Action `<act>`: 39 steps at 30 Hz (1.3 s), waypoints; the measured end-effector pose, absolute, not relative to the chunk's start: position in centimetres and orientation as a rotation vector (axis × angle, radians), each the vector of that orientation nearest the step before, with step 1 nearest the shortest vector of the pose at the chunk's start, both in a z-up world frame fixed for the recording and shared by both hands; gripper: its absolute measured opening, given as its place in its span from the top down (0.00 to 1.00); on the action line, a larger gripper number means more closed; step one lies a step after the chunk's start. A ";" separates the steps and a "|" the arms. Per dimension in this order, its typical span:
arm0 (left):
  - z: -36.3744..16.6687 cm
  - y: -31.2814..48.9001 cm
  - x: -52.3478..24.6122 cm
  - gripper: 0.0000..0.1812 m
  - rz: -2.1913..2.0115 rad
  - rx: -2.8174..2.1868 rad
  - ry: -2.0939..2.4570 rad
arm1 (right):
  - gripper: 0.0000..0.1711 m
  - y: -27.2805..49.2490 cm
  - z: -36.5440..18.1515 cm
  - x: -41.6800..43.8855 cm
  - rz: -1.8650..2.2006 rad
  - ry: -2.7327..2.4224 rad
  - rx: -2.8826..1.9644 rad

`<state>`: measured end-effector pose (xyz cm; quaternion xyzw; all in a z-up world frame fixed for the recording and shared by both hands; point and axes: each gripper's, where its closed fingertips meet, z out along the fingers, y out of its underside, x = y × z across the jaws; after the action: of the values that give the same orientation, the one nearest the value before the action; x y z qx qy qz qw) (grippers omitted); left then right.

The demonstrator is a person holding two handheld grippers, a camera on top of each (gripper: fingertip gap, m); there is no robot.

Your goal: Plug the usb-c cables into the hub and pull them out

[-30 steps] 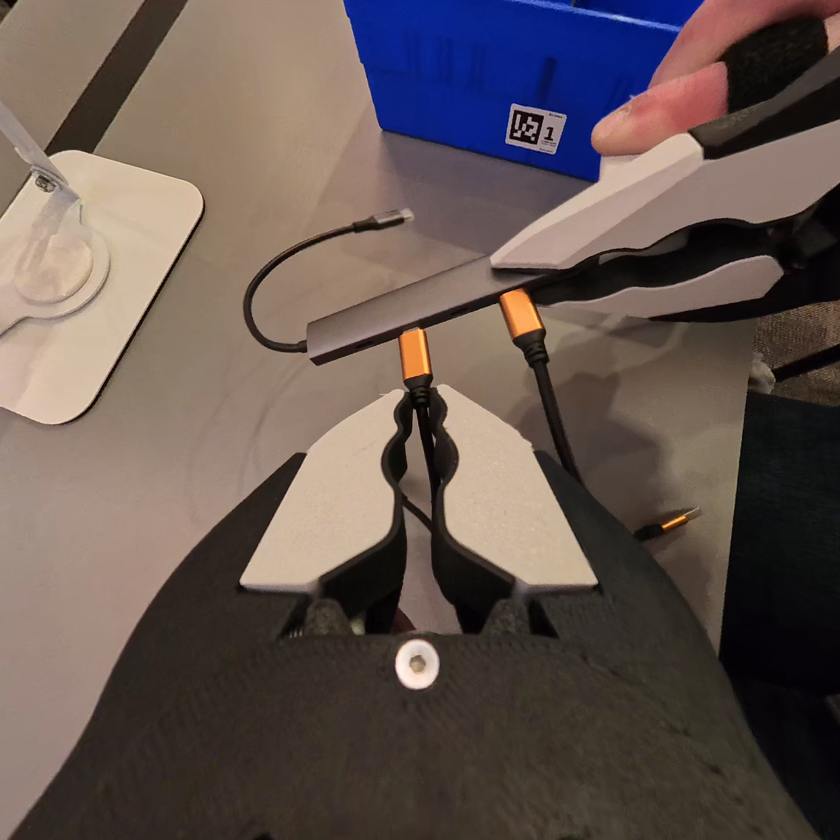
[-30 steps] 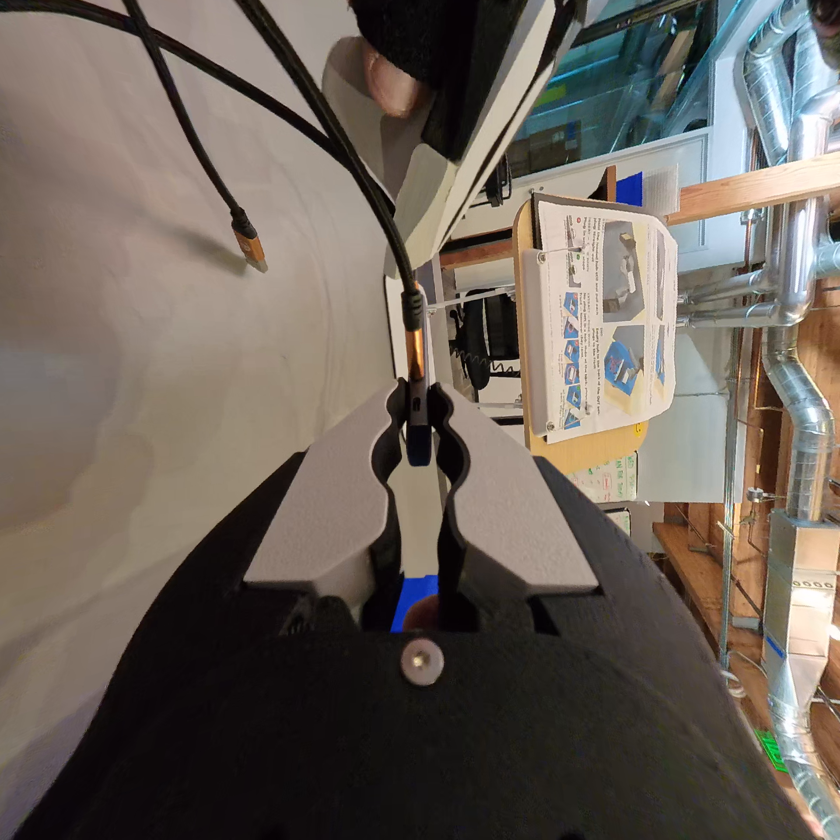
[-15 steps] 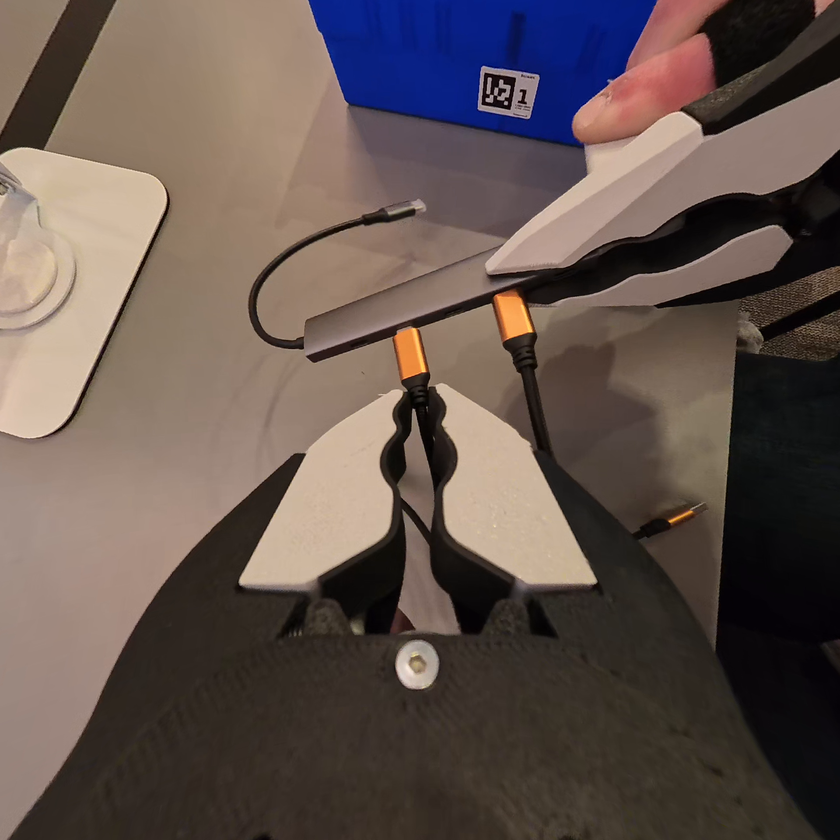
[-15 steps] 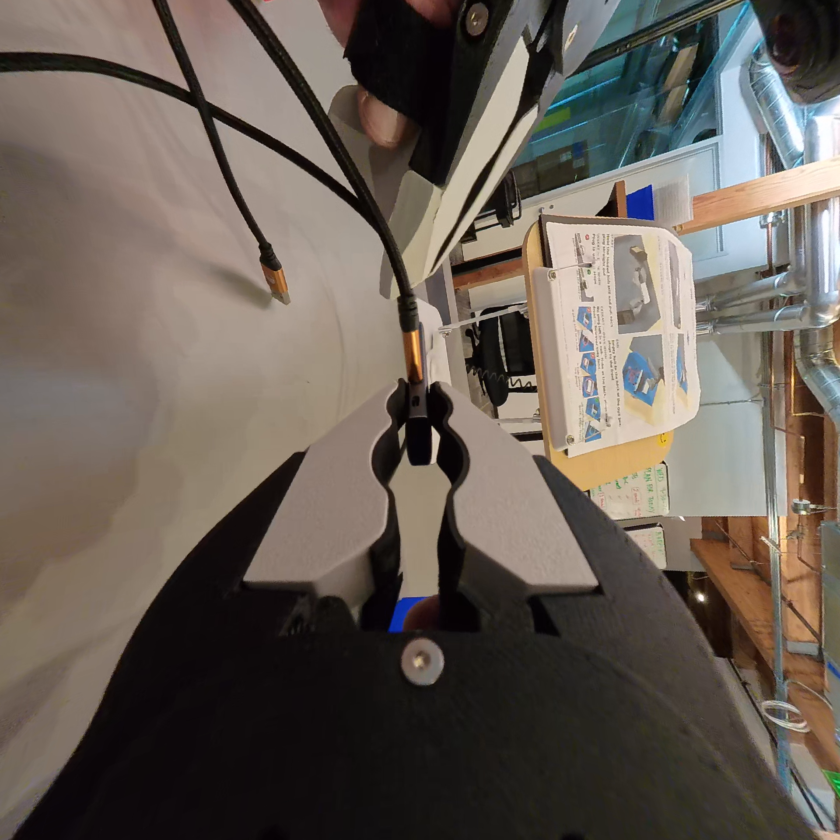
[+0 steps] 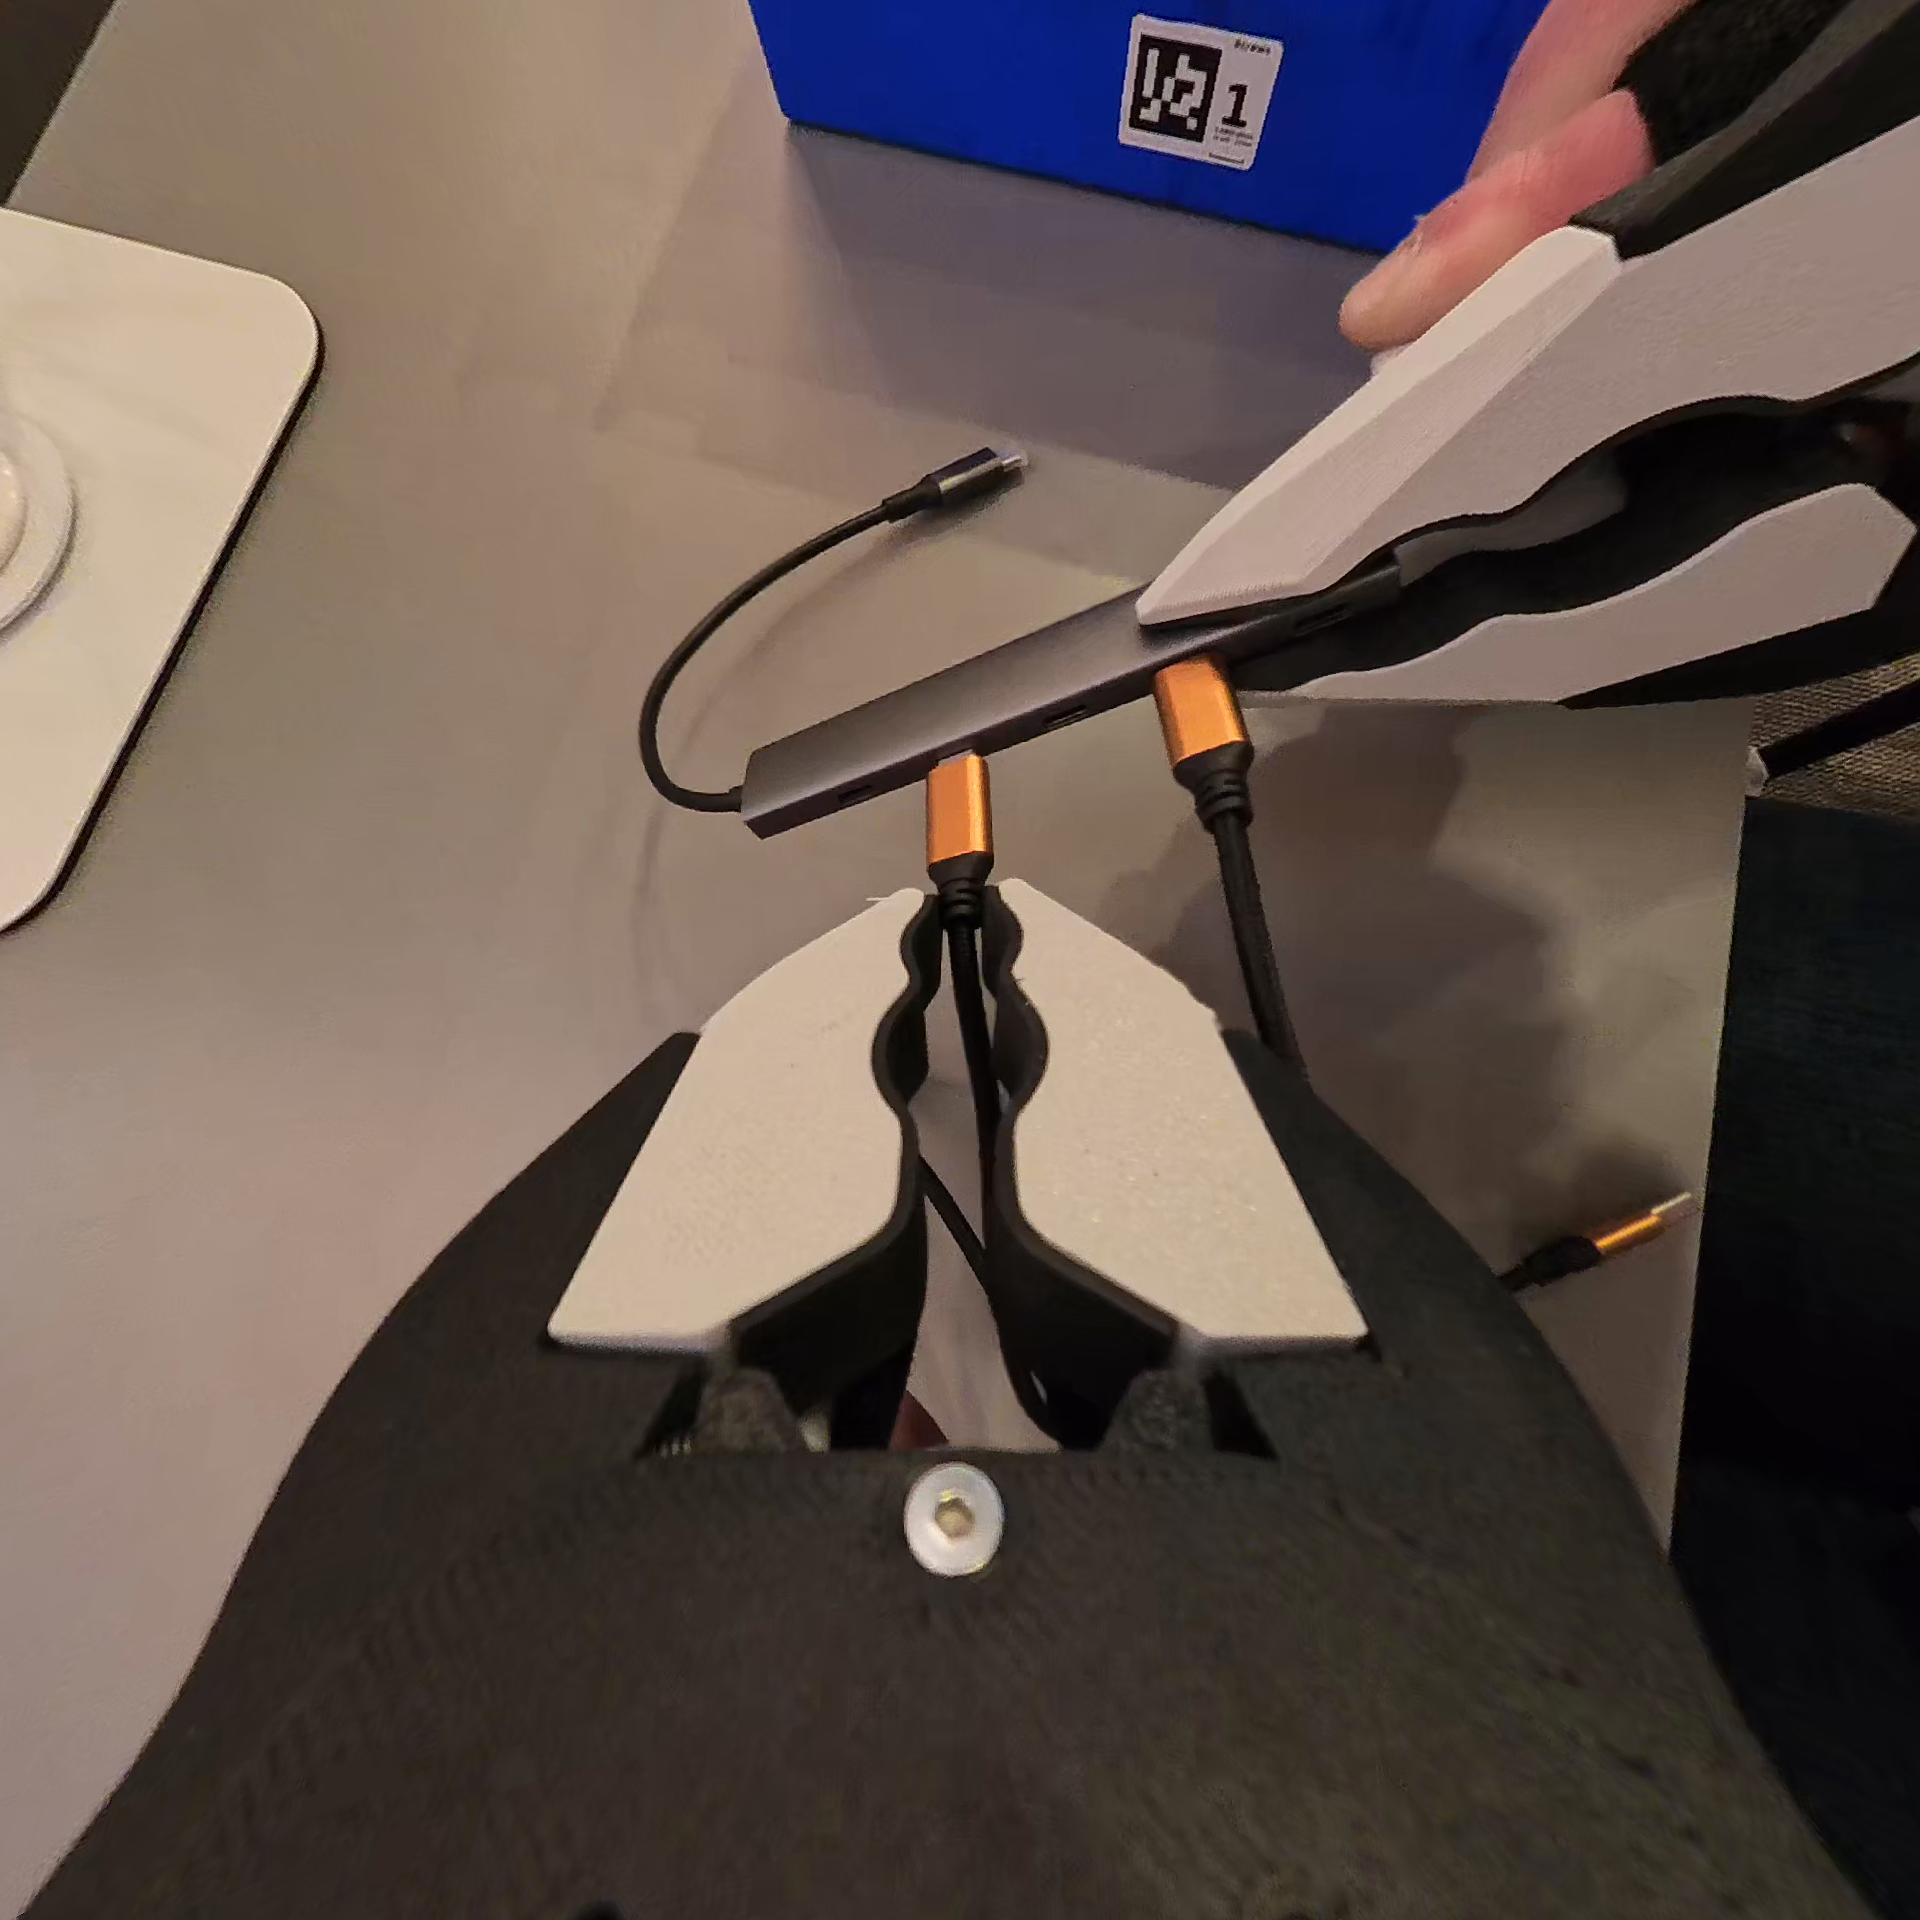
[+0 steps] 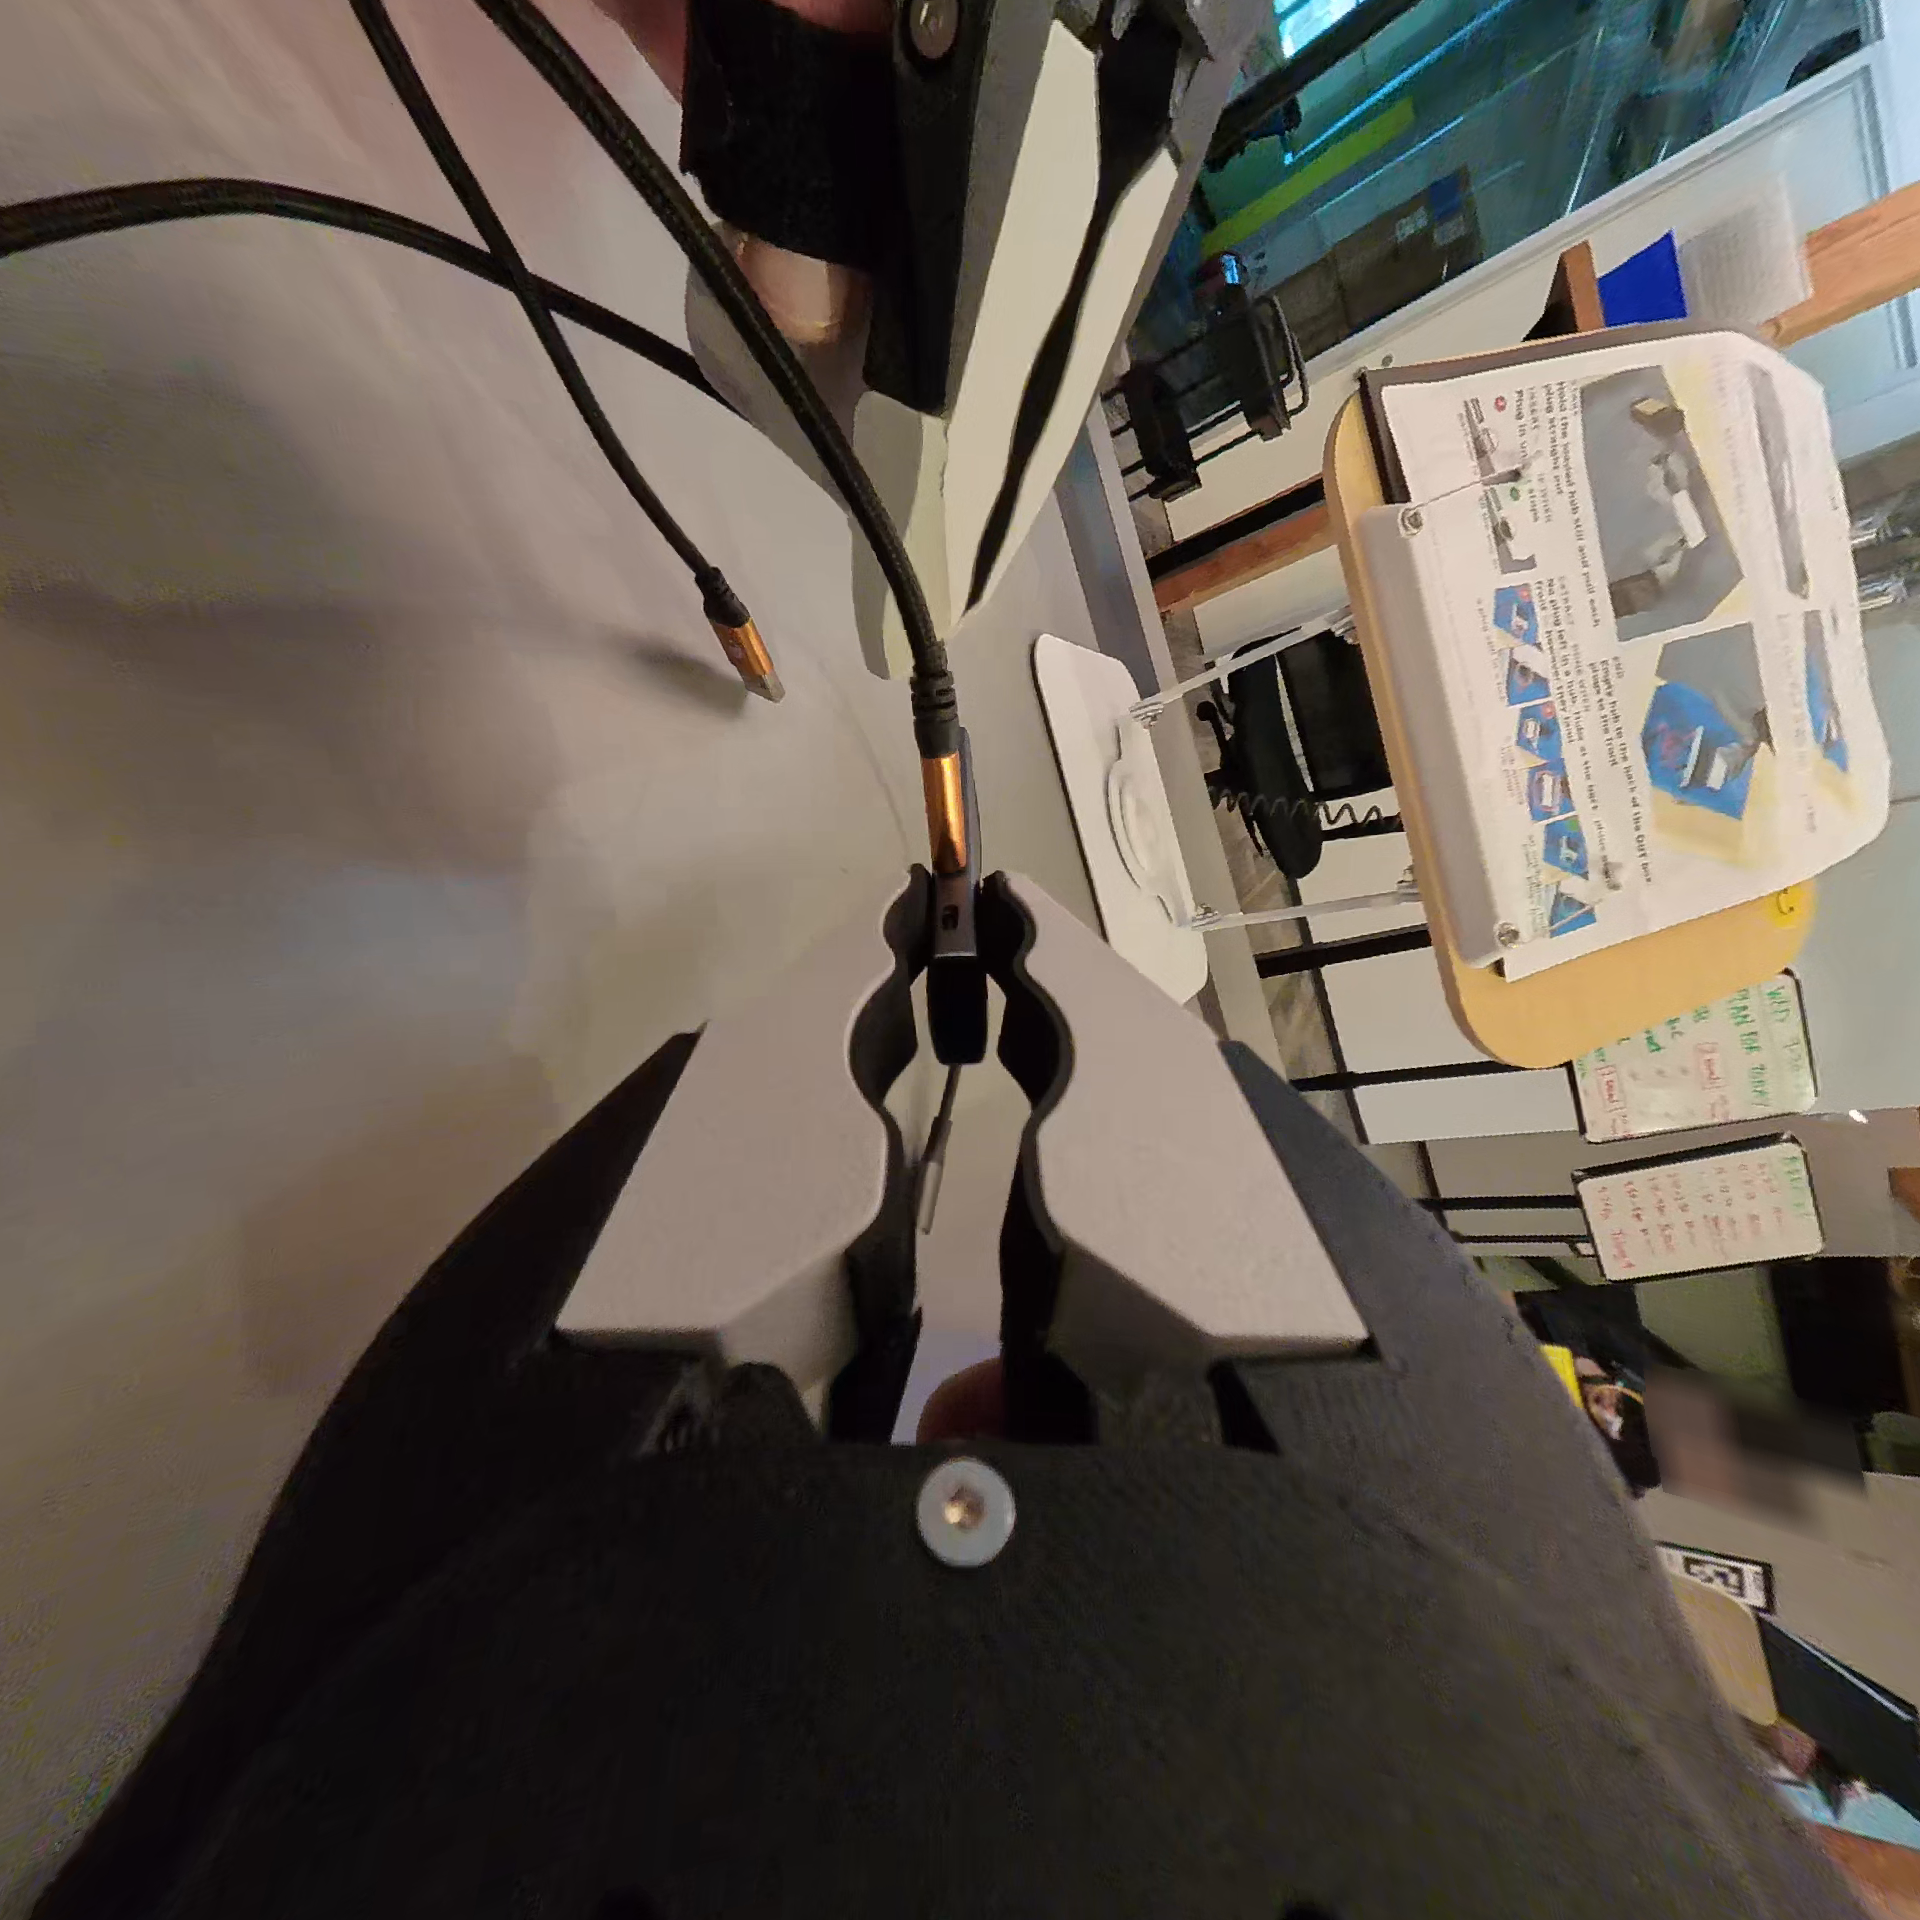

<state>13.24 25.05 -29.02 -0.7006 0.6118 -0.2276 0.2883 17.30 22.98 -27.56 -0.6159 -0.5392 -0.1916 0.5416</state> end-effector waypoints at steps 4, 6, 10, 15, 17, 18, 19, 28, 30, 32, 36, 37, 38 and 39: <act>-29.2 25.2 13.1 0.95 -0.575 -1.869 1.640 | 0.96 23.0 -27.7 17.2 -0.397 -1.242 -1.498; -29.2 25.3 13.1 0.94 -0.549 -1.856 1.643 | 0.96 23.0 -27.7 17.3 -0.389 -1.234 -1.503; -29.0 25.4 13.1 0.93 -0.502 -1.816 1.652 | 0.96 23.0 -27.7 17.4 -0.368 -1.224 -1.517; -28.4 25.7 13.3 0.91 -0.379 -1.718 1.679 | 0.96 23.0 -27.6 17.4 -0.346 -1.212 -1.528; -27.9 25.9 13.4 0.89 -0.320 -1.661 1.693 | 0.96 23.0 -27.5 17.4 -0.323 -1.203 -1.536; -27.7 26.0 13.5 0.88 -0.284 -1.621 1.708 | 0.96 23.0 -27.4 17.4 -0.311 -1.196 -1.540; -27.4 26.0 13.6 0.87 -0.252 -1.581 1.722 | 0.96 23.0 -27.4 17.4 -0.303 -1.196 -1.543; -27.3 25.7 14.6 0.78 -0.027 -1.320 1.935 | 0.96 23.0 -27.2 17.2 -0.265 -1.210 -1.546; -27.9 25.7 14.7 0.78 0.028 -1.286 1.990 | 0.96 23.0 -27.1 17.1 -0.257 -1.211 -1.544; -28.4 25.6 15.0 0.79 0.073 -1.237 2.026 | 0.96 22.9 -26.9 17.0 -0.242 -1.206 -1.540; -29.2 25.8 15.4 0.85 0.177 -1.143 2.056 | 0.96 22.7 -26.4 16.4 -0.224 -1.211 -1.527; -29.1 25.9 15.6 0.88 0.200 -1.118 2.048 | 0.96 22.7 -26.3 16.3 -0.221 -1.212 -1.526; -29.0 26.1 15.7 0.94 0.228 -1.087 2.034 | 0.96 22.6 -26.3 16.3 -0.221 -1.213 -1.528; -29.0 26.1 15.8 0.94 0.249 -1.061 2.035 | 0.96 22.7 -26.3 16.3 -0.224 -1.215 -1.526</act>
<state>15.76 26.13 -28.98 -0.4204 0.8062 0.0986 0.4045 16.30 22.68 -26.34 -0.6462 -0.5146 -0.0948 0.5556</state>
